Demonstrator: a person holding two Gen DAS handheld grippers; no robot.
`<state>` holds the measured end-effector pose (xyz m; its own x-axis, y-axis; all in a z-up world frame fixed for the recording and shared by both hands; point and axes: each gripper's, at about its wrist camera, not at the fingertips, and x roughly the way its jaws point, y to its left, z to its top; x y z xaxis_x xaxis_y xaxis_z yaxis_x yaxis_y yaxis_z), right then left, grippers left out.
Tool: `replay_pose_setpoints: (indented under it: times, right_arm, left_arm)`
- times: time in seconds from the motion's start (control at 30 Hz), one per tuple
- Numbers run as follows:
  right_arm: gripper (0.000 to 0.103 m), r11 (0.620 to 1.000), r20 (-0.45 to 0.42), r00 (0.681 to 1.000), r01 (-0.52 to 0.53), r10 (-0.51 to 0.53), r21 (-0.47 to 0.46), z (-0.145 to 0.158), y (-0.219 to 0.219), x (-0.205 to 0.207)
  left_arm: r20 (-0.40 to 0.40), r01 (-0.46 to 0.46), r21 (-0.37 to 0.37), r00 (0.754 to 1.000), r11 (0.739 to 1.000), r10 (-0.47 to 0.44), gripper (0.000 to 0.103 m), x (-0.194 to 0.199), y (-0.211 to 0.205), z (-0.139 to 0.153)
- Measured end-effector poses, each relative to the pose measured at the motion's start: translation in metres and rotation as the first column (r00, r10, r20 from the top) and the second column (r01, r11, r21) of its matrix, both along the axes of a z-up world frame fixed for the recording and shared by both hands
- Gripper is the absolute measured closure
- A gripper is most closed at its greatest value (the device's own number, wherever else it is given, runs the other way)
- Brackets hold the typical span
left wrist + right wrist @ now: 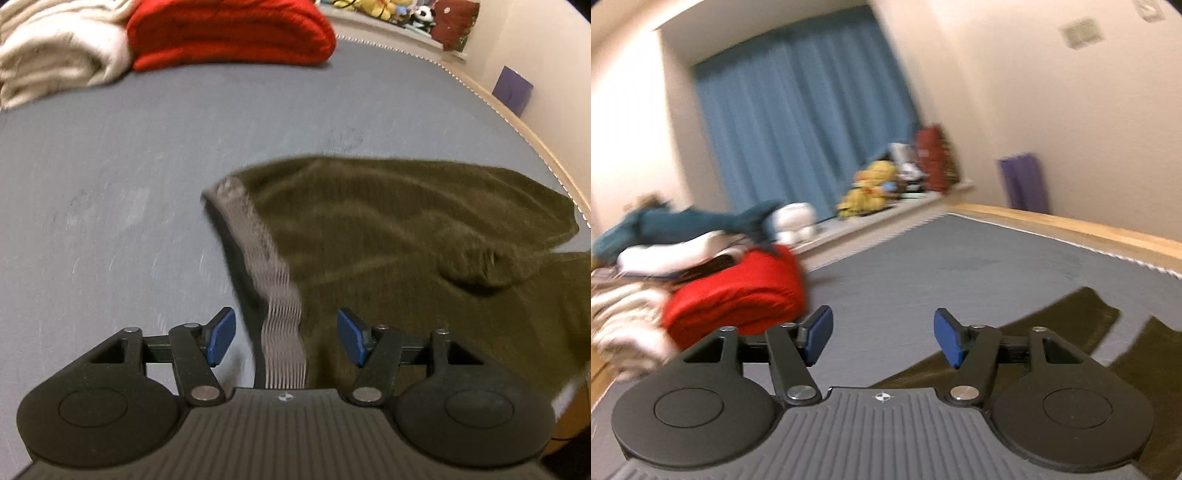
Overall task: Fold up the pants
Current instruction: 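Grasp the grey striped waistband edge with the left gripper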
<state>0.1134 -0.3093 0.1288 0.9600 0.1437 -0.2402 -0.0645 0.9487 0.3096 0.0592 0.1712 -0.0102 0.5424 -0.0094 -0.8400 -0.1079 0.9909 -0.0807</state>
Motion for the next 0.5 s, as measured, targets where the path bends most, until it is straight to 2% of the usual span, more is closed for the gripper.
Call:
replay_pose_setpoints:
  times: [0.1, 0.17, 0.23, 0.27, 0.33, 0.4, 0.5]
  right_arm:
    - [0.034, 0.992, -0.004, 0.993, -0.12, 0.12, -0.025, -0.011, 0.023, -0.014]
    - [0.034, 0.977, -0.043, 0.978, -0.206, 0.204, -0.047, -0.031, 0.04, -0.011]
    - [0.034, 0.973, -0.097, 0.973, -0.215, 0.207, -0.079, -0.057, 0.056, -0.004]
    - [0.034, 0.974, -0.15, 0.968, -0.213, 0.201, -0.072, -0.067, 0.063, 0.0]
    - [0.034, 0.974, -0.241, 0.944, -0.228, 0.223, 0.008, -0.081, 0.067, 0.009]
    - [0.035, 0.962, -0.252, 0.929, -0.27, 0.272, 0.044, -0.083, 0.074, 0.007]
    - [0.033, 0.959, -0.221, 0.936, -0.284, 0.273, -0.021, -0.078, 0.079, 0.002]
  left_arm:
    - [-0.024, 0.019, 0.068, 1.0, 0.997, -0.017, 0.021, -0.021, -0.001, -0.011]
    - [-0.055, -0.015, 0.043, 0.998, 0.999, 0.017, 0.021, -0.026, 0.006, -0.032]
    - [-0.157, -0.055, -0.006, 0.986, 0.998, 0.054, 0.026, -0.02, 0.012, -0.048]
    - [-0.132, -0.06, -0.018, 0.99, 0.998, 0.057, 0.025, -0.019, 0.012, -0.046]
    - [-0.071, -0.042, -0.031, 0.997, 0.999, 0.04, 0.02, -0.016, 0.01, -0.04]
    - [-0.102, -0.031, -0.038, 0.994, 0.999, 0.027, 0.02, -0.012, 0.008, -0.046]
    - [-0.163, -0.001, 0.008, 0.987, 1.0, 0.002, 0.021, -0.009, 0.002, -0.06]
